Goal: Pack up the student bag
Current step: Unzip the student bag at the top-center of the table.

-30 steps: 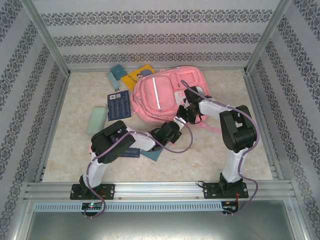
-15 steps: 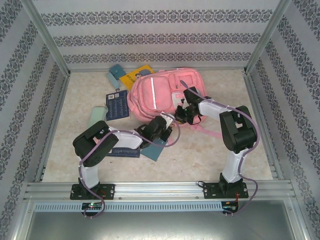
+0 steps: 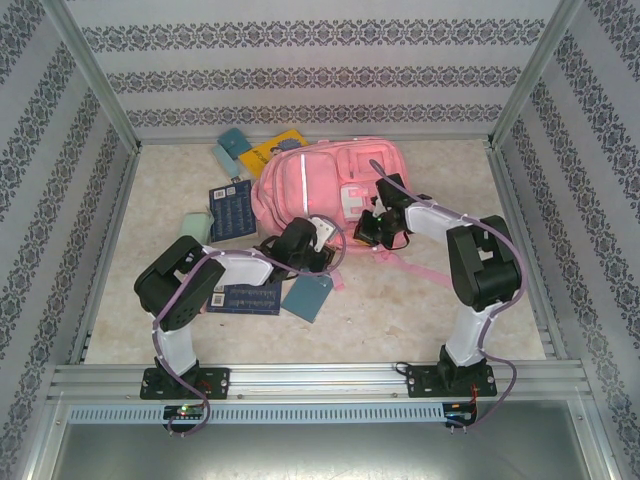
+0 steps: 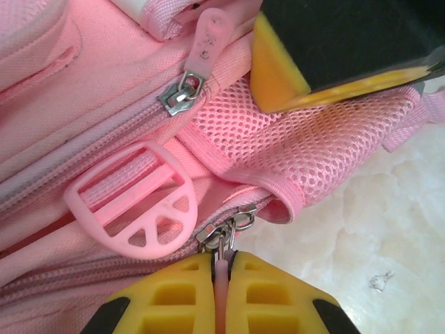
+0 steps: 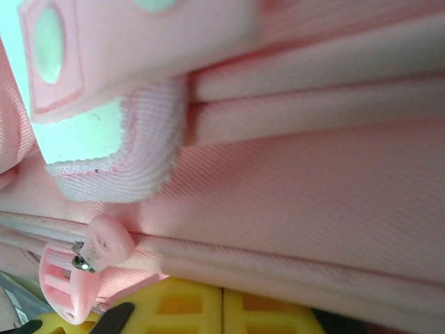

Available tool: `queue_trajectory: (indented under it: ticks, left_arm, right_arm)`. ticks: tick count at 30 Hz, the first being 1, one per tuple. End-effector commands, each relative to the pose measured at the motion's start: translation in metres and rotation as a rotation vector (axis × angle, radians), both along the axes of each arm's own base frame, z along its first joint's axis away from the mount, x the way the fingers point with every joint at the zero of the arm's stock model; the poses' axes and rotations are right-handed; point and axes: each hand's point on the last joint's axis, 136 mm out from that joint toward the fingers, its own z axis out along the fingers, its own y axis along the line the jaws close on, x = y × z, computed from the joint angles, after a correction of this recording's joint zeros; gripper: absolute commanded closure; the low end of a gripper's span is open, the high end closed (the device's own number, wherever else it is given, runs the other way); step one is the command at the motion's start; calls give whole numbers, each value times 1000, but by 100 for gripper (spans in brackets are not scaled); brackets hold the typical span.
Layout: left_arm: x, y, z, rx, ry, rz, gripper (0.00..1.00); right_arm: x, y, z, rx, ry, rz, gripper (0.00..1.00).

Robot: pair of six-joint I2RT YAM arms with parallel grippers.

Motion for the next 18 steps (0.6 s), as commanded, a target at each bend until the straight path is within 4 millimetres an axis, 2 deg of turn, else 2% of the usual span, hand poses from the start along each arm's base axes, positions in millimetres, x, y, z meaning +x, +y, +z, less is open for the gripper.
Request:
queue_trajectory:
  ticks: [1, 4, 6, 10, 13, 18]
  left_arm:
    - [8, 24, -11, 52, 72, 59, 100]
    - [3, 1, -5, 10, 72, 13, 100]
    - [0, -12, -2, -24, 80, -6, 100]
    - [-8, -41, -1, -64, 98, -58, 100]
    - [-13, -57, -3, -87, 115, -81, 100]
    - [-22, -66, -16, -90, 151, -103, 100]
  right_arm:
    - [-3, -34, 13, -97, -37, -98, 72]
    - [-14, -39, 34, -94, -73, -134, 61]
    - [-26, -43, 37, -89, -66, -170, 61]
    - [-50, -45, 32, -26, -38, -251, 60]
    - [-60, -41, 24, 50, -15, -318, 56]
    - [-52, -36, 12, 135, -22, -390, 52]
